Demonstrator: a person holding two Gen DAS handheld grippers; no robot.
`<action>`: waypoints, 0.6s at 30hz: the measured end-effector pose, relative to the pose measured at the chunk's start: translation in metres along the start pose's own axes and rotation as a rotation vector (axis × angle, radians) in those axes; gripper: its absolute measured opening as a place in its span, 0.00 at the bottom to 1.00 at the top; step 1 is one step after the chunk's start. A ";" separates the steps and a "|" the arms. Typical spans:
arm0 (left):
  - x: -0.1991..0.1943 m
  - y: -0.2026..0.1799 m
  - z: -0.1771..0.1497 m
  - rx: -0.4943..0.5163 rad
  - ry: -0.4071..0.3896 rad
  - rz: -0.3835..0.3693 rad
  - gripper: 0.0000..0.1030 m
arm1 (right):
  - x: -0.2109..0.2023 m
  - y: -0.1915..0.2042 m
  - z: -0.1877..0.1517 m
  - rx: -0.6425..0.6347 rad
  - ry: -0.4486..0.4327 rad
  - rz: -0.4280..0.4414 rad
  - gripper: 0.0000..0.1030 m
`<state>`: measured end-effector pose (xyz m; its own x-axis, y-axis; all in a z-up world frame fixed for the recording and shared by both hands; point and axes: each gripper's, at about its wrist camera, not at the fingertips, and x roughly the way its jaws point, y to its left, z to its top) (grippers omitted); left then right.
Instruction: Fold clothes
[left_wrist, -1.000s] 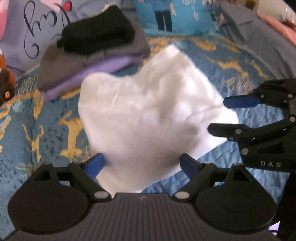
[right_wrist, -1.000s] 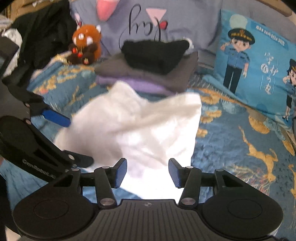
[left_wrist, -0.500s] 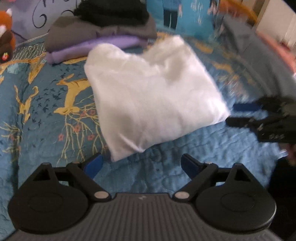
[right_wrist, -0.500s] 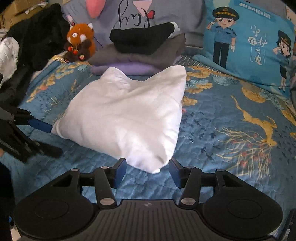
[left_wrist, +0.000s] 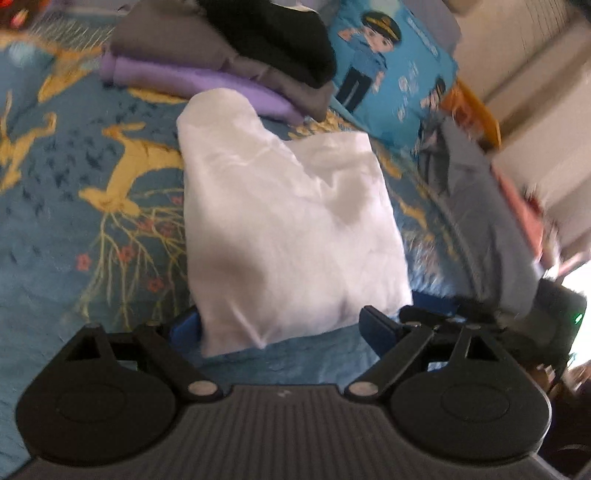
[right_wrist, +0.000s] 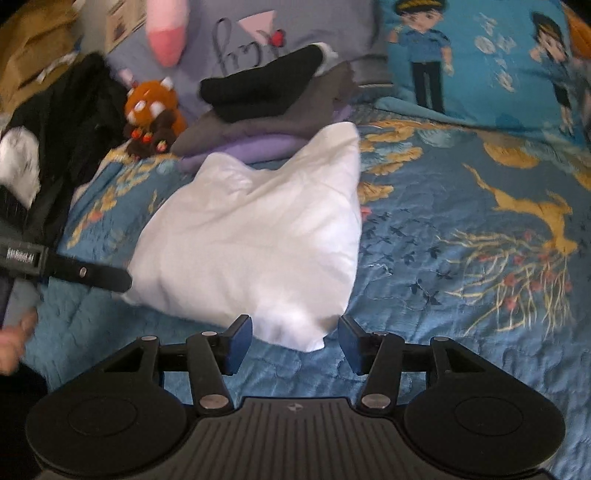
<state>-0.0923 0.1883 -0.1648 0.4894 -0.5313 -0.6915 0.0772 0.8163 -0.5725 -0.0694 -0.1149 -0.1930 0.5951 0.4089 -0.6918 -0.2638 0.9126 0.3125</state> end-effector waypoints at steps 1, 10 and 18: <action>-0.001 0.004 -0.001 -0.028 -0.009 -0.010 0.86 | 0.001 -0.004 0.000 0.032 -0.003 0.002 0.50; -0.002 0.042 -0.007 -0.261 -0.047 -0.052 0.54 | 0.010 -0.033 -0.005 0.290 0.006 0.101 0.19; 0.000 0.038 -0.006 -0.283 -0.045 0.023 0.13 | 0.001 -0.013 0.003 0.246 -0.002 0.014 0.11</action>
<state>-0.0947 0.2179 -0.1896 0.5269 -0.4978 -0.6889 -0.1763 0.7289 -0.6615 -0.0635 -0.1259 -0.1959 0.5940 0.4215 -0.6851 -0.0792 0.8782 0.4717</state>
